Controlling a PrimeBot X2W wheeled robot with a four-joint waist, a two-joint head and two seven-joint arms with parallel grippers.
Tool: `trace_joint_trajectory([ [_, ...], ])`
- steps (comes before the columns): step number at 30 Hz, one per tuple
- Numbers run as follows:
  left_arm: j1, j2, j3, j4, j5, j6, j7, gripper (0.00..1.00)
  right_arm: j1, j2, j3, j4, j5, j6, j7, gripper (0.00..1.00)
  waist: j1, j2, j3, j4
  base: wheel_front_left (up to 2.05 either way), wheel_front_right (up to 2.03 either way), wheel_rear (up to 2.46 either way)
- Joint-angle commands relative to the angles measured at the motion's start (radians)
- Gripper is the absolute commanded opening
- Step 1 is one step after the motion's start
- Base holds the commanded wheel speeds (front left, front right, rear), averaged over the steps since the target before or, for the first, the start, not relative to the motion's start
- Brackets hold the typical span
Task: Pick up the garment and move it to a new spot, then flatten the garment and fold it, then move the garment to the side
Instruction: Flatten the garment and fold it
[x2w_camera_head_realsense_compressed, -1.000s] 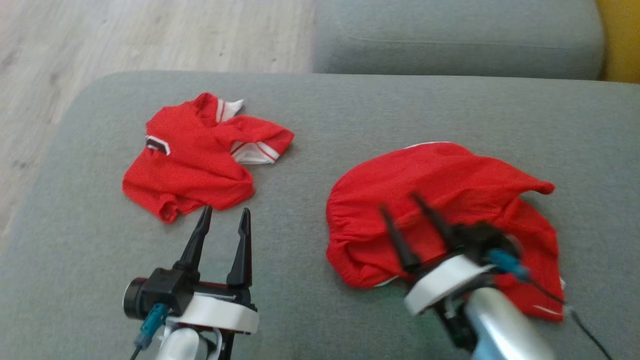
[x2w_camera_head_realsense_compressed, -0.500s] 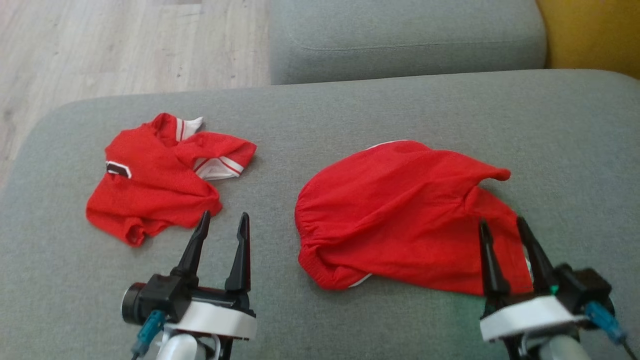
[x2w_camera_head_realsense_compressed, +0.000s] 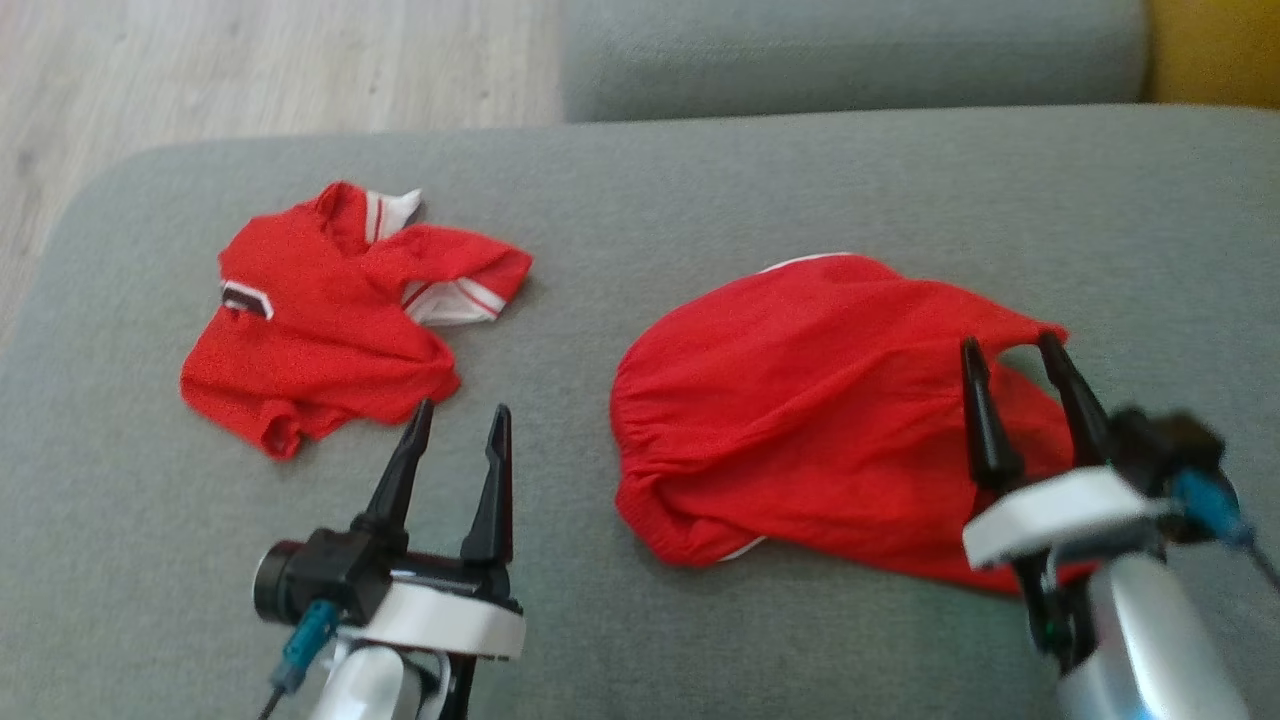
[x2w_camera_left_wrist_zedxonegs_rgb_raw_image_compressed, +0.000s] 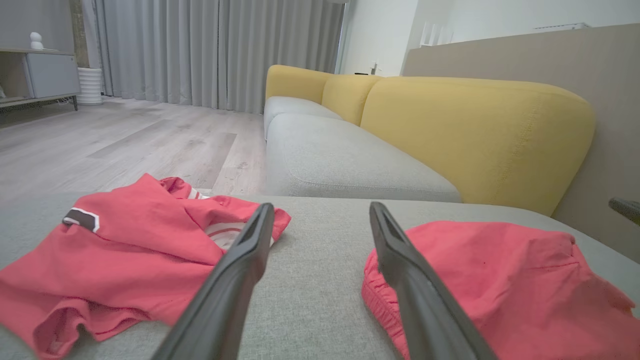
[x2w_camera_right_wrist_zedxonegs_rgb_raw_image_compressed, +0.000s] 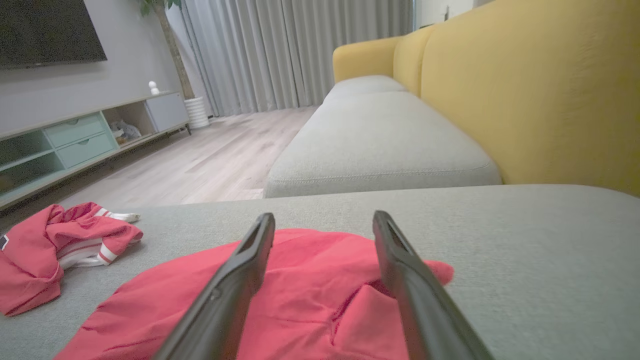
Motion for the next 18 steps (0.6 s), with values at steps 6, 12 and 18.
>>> trace_joint_trajectory([
  [6,-0.081,-0.002,0.005,-0.027,-0.026,0.010,-0.010,1.00,-0.146,-0.004,-0.030,0.123,0.033,-0.001,0.155,1.00,-0.0001,0.0000,0.055,0.074,0.00,0.00,0.00],
  [12,-0.090,-0.002,-0.007,-0.027,-0.035,0.016,-0.010,1.00,-0.200,-0.004,-0.101,0.233,0.052,-0.001,0.216,1.00,-0.0001,0.0000,0.079,0.107,0.00,0.00,0.00],
  [18,-0.095,-0.002,-0.016,-0.031,-0.041,0.020,-0.010,1.00,-0.235,-0.004,-0.105,0.309,0.034,-0.001,0.259,1.00,-0.0001,0.0000,0.097,0.119,0.00,0.00,0.00],
])
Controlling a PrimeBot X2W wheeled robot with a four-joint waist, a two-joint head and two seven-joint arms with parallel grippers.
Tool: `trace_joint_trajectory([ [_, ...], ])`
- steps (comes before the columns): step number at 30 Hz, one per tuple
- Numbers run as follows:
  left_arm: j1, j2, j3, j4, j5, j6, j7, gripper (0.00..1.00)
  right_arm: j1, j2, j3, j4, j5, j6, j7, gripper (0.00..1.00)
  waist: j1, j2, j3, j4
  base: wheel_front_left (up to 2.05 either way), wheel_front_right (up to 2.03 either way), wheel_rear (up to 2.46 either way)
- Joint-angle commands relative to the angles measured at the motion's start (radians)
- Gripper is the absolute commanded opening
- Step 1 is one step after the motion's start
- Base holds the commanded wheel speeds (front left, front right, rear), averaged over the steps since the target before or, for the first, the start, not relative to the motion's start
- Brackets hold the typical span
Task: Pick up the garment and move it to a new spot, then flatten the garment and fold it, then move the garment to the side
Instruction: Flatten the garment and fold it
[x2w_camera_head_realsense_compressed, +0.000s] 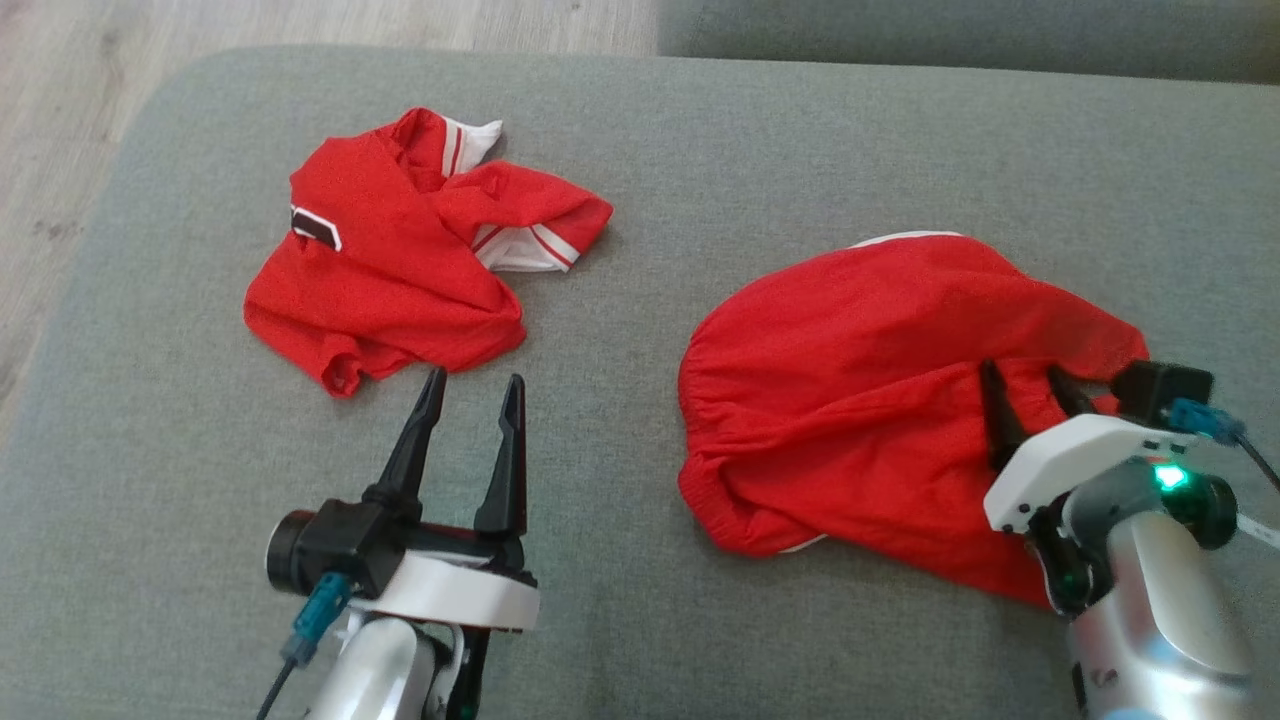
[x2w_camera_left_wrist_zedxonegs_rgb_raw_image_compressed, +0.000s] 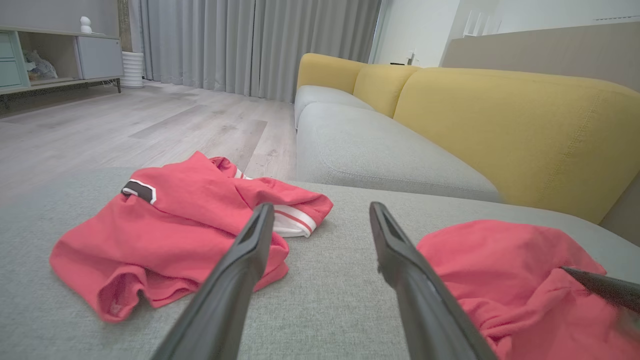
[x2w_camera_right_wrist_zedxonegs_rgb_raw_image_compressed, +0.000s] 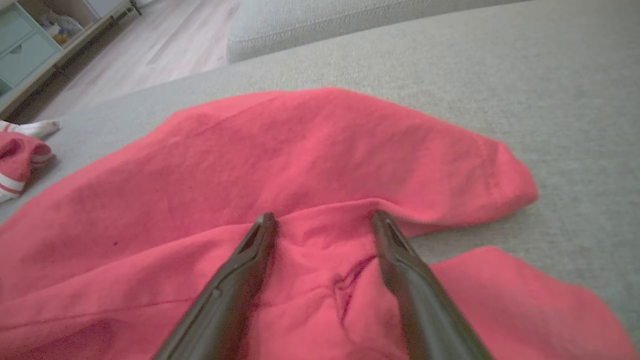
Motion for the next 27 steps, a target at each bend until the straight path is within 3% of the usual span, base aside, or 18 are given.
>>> trace_joint_trajectory([
  [1,-0.042,-0.001,0.019,-0.035,-0.008,0.005,-0.010,1.00,-0.043,-0.003,0.026,-0.009,-0.013,-0.001,0.015,1.00,0.0000,0.0000,0.006,0.002,0.00,0.00,0.00],
  [2,-0.043,-0.001,0.017,-0.036,-0.009,0.006,-0.010,1.00,-0.048,-0.003,0.030,0.005,-0.024,-0.001,0.030,1.00,0.0000,0.0000,0.009,0.003,0.00,0.00,0.00],
  [3,-0.045,-0.001,0.015,-0.036,-0.009,0.006,-0.010,1.00,-0.053,-0.005,0.036,0.018,-0.033,-0.001,0.043,0.92,0.0000,0.0000,0.011,0.004,0.00,0.00,0.00],
  [4,-0.046,-0.001,0.013,-0.036,-0.010,0.007,-0.010,1.00,-0.058,-0.007,0.041,0.027,-0.043,-0.001,0.048,0.30,0.0000,0.0000,0.012,0.006,0.00,0.00,0.00],
  [5,-0.046,-0.001,0.011,-0.036,-0.011,0.007,-0.010,1.00,-0.063,-0.009,0.048,0.033,-0.050,-0.001,0.047,0.00,0.0000,0.0000,0.012,0.007,0.00,0.00,0.00],
  [16,-0.038,-0.001,0.000,-0.022,-0.018,0.013,-0.010,1.00,-0.128,-0.026,0.067,0.007,-0.096,-0.001,-0.026,0.00,0.0000,0.0000,-0.013,0.016,0.00,0.00,0.00],
  [27,-0.033,-0.001,-0.007,-0.023,-0.022,0.012,-0.010,1.00,-0.187,-0.051,0.055,-0.047,-0.106,-0.001,0.043,0.00,0.0000,0.0000,-0.025,0.038,0.00,0.00,0.00],
])
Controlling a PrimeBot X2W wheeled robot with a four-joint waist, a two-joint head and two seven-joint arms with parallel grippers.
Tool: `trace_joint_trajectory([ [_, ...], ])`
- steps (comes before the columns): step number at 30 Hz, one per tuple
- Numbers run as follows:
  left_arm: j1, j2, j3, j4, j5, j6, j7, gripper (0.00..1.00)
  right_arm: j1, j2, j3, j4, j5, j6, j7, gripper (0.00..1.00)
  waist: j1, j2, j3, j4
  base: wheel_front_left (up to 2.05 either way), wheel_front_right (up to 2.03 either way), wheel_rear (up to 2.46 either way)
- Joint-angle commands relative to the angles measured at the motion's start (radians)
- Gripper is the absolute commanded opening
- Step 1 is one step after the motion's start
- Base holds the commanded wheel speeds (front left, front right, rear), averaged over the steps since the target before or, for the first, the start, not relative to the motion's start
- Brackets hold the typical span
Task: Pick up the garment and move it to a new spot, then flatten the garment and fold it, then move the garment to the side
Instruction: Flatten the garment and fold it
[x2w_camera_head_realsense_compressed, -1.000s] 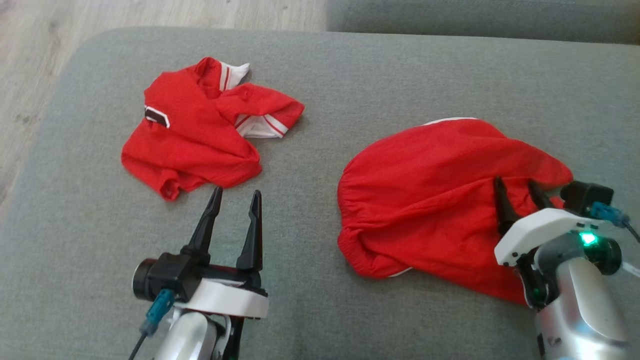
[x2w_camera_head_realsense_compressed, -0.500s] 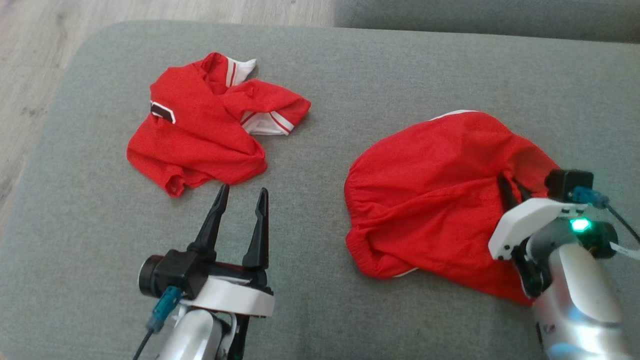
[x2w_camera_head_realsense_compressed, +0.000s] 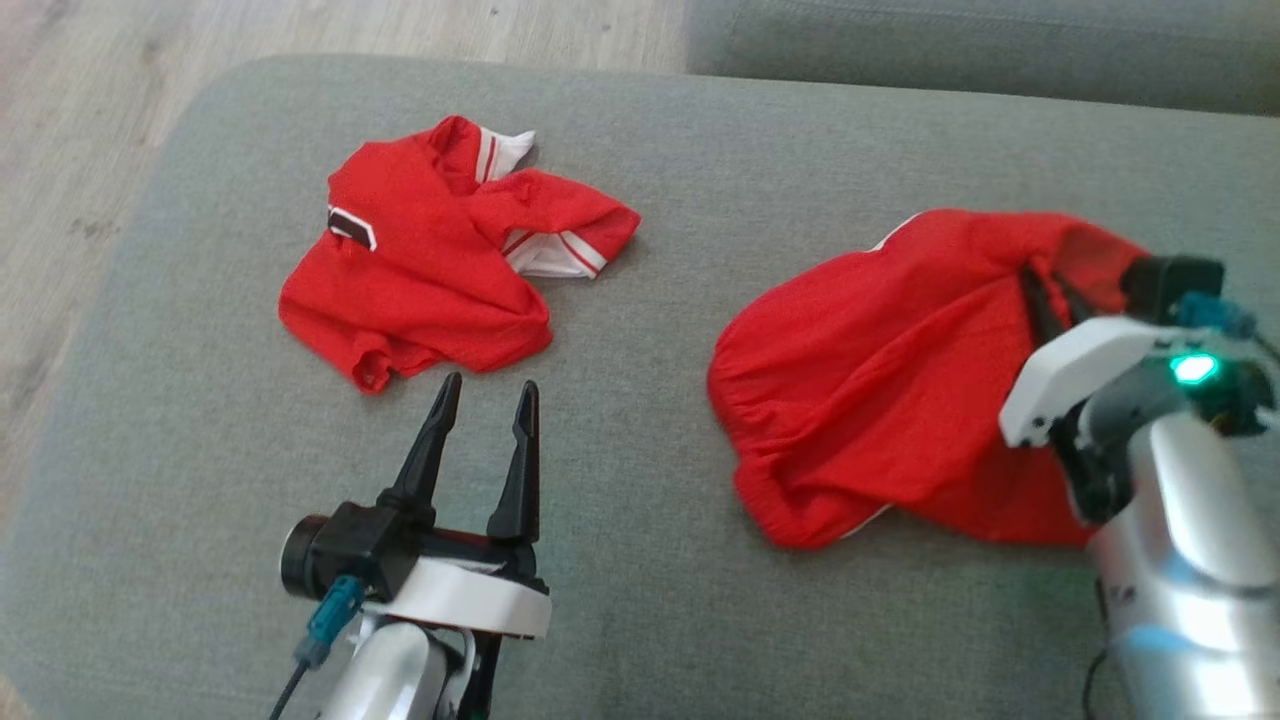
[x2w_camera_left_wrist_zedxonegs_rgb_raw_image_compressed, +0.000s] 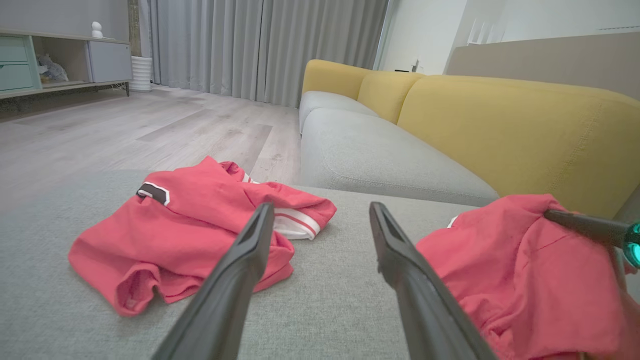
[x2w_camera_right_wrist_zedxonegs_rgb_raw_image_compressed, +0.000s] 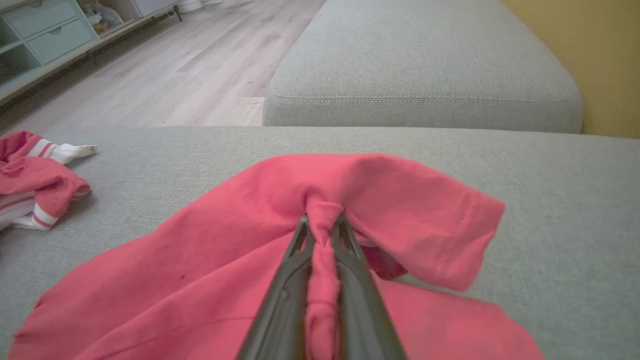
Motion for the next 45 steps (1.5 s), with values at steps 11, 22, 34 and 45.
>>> trace_joint_trajectory([
  [11,-0.040,-0.001,0.006,-0.032,-0.011,0.002,-0.010,1.00,-0.193,-0.065,-0.062,0.133,-0.092,-0.001,-0.007,1.00,0.0001,0.0000,0.031,0.044,0.00,0.00,0.00],
  [22,-0.005,-0.001,0.051,-0.038,0.010,0.002,-0.010,1.00,-0.053,-0.043,0.052,0.032,0.009,-0.001,-0.305,1.00,0.0001,0.0000,-0.069,-0.052,0.00,0.00,0.00],
  [34,0.038,-0.001,0.075,-0.052,0.016,0.003,-0.010,1.00,0.294,0.002,0.049,-0.277,0.127,-0.001,-0.378,1.00,0.0001,0.0000,-0.116,-0.143,0.00,0.00,0.00],
  [45,0.021,-0.001,0.070,-0.052,0.031,-0.009,-0.010,1.00,0.366,0.031,-0.002,-0.351,0.089,-0.001,-0.341,1.00,0.0001,0.0000,-0.061,-0.145,0.00,0.00,0.00],
])
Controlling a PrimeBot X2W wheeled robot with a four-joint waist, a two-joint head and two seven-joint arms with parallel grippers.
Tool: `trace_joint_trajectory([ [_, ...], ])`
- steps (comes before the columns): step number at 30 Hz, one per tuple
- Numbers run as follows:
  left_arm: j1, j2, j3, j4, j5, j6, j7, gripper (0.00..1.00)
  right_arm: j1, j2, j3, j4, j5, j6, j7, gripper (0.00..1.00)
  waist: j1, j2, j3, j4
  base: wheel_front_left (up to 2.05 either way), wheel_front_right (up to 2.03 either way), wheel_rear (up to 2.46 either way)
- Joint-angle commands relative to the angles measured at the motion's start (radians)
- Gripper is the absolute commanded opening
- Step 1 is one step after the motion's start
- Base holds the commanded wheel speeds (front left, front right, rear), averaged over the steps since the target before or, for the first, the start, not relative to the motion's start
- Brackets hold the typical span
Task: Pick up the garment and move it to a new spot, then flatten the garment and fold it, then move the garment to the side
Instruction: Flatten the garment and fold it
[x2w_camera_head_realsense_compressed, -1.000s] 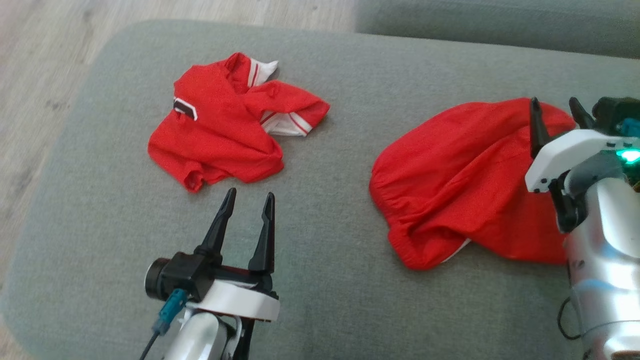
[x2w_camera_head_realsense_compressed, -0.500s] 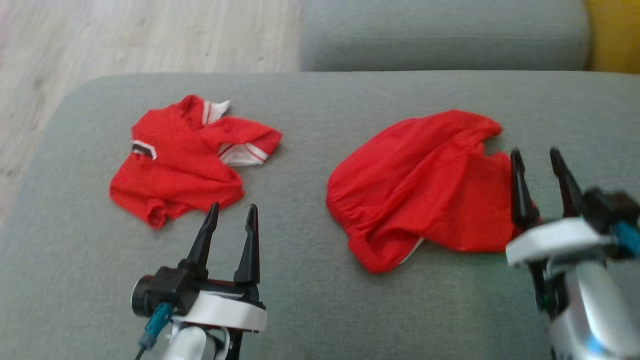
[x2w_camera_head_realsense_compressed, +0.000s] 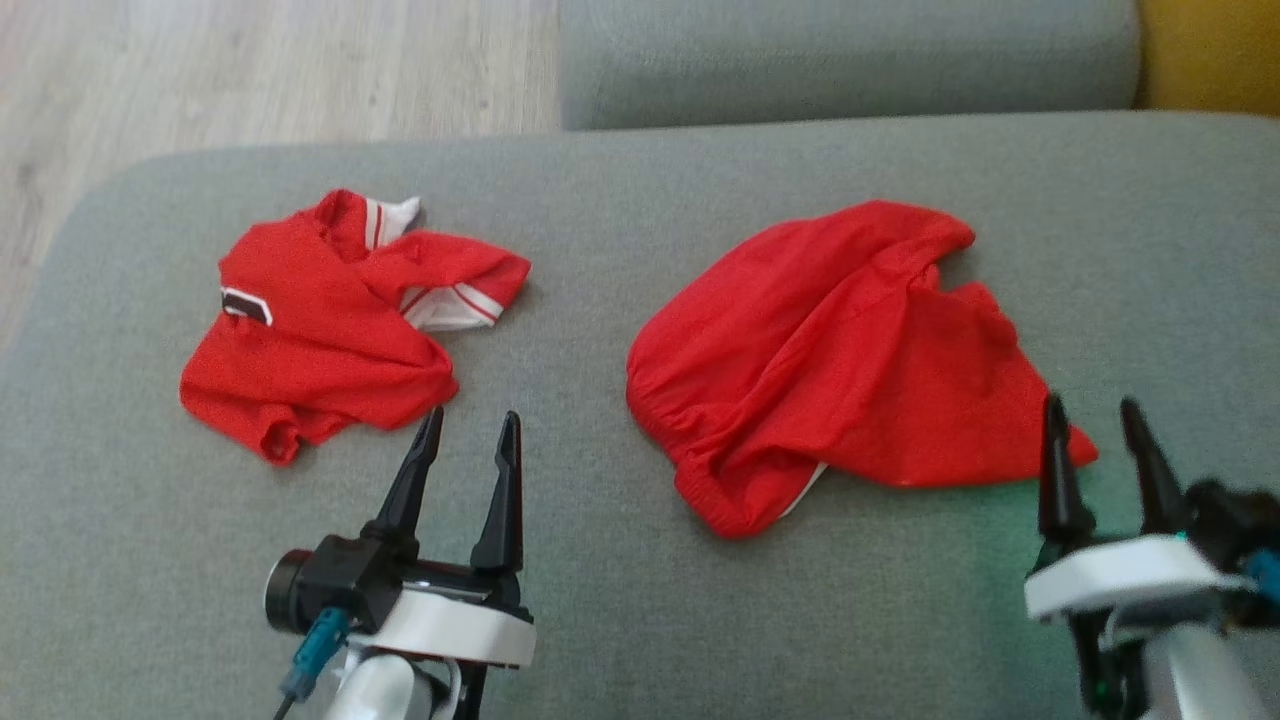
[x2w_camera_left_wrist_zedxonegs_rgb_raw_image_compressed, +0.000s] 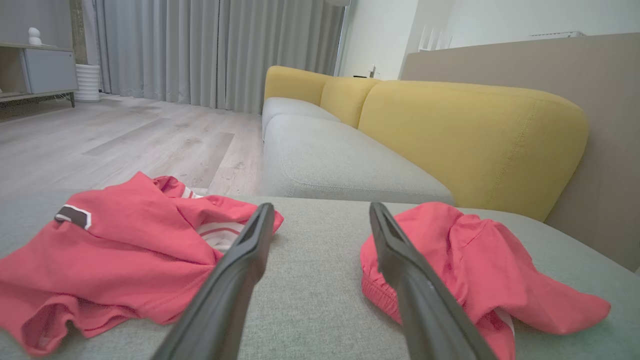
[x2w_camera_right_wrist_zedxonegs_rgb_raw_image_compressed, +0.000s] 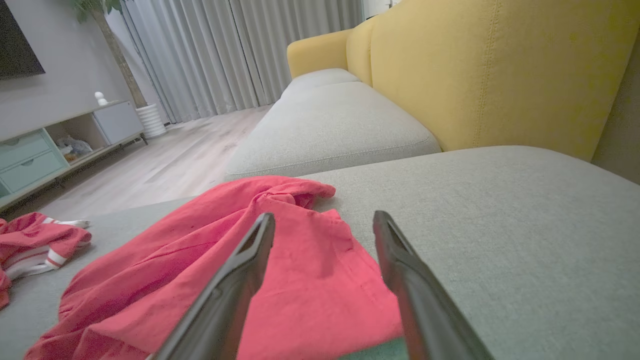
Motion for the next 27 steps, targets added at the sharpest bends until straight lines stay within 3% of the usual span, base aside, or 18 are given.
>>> trace_joint_trajectory([
  [1,-0.047,-0.001,0.031,-0.033,0.010,-0.002,-0.010,1.00,-0.065,-0.007,0.012,-0.036,-0.015,-0.001,0.007,1.00,0.0001,0.0000,0.024,0.008,0.00,0.00,0.00],
  [8,-0.096,-0.001,0.028,-0.033,0.017,-0.007,-0.010,1.00,-0.241,-0.005,-0.098,0.047,-0.055,-0.001,0.165,1.00,0.0001,0.0000,0.121,0.040,0.00,0.00,0.00],
  [13,-0.128,-0.001,0.010,-0.026,0.019,-0.014,-0.010,1.00,-0.352,-0.005,-0.160,0.147,-0.006,-0.001,0.270,1.00,0.0001,0.0000,0.164,0.072,0.00,0.00,0.00],
  [25,-0.146,-0.001,0.003,-0.017,0.016,-0.009,-0.010,1.00,-0.422,-0.004,-0.183,0.293,-0.055,-0.001,0.291,1.00,0.0001,0.0000,0.182,0.087,0.00,0.00,0.00],
  [26,-0.146,-0.001,0.003,-0.016,0.016,-0.008,-0.010,1.00,-0.426,-0.004,-0.179,0.301,-0.052,-0.001,0.289,0.76,0.0001,0.0000,0.183,0.086,0.00,0.00,0.00],
  [27,-0.146,-0.001,0.003,-0.016,0.016,-0.008,-0.010,1.00,-0.426,-0.004,-0.179,0.301,-0.052,-0.001,0.289,0.76,0.0001,0.0000,0.183,0.086,0.00,0.00,0.00],
])
